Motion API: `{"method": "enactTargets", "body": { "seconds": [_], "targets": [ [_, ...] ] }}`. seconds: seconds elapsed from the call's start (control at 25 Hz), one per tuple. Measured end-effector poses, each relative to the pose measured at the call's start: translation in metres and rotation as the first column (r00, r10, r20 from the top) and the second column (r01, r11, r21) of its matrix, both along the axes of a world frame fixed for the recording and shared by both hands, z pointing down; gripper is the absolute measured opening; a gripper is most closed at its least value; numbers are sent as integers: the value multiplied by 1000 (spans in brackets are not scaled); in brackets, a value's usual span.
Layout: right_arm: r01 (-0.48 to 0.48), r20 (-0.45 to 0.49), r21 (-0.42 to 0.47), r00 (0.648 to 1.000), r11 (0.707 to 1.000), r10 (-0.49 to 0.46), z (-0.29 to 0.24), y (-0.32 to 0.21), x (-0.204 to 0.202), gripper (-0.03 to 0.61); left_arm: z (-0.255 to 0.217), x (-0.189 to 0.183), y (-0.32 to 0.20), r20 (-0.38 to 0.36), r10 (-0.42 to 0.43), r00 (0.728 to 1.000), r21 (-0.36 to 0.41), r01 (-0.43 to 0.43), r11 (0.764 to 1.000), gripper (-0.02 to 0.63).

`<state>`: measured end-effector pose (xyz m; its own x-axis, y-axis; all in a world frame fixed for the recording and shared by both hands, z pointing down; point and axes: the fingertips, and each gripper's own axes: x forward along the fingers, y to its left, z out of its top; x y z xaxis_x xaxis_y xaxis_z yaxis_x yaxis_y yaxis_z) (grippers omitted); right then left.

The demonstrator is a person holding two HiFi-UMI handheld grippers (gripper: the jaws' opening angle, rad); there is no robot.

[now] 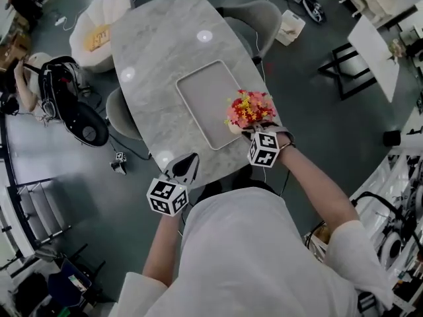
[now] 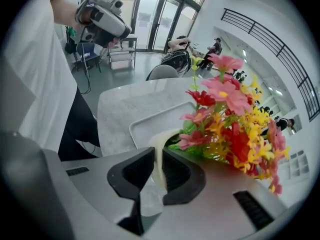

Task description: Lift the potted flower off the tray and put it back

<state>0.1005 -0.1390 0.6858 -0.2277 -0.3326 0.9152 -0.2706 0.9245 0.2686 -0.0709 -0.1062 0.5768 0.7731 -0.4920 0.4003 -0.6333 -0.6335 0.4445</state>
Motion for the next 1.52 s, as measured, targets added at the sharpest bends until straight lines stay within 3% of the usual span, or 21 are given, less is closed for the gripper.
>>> {"method": "enactTargets", "body": {
  "seconds": [0.56, 0.84, 1.24, 1.52],
  "targets": [
    [-172, -49, 14, 984, 985, 173, -33, 8, 139, 57, -29, 86, -21, 19, 139, 990, 67, -140, 988, 5],
    [-287, -49, 25, 957, 958, 288, -43, 22, 193, 57, -30, 120, -26, 19, 220, 975, 86, -221, 971, 5],
    [-364, -44, 38, 930, 931, 365, -55, 36, 239, 57, -46, 164, -25, 39, 333, 942, 124, -335, 934, 5],
    [-373, -41, 38, 926, 927, 374, -57, 42, 248, 57, -47, 171, -26, 50, 313, 948, 126, -317, 940, 5]
  ]
}}
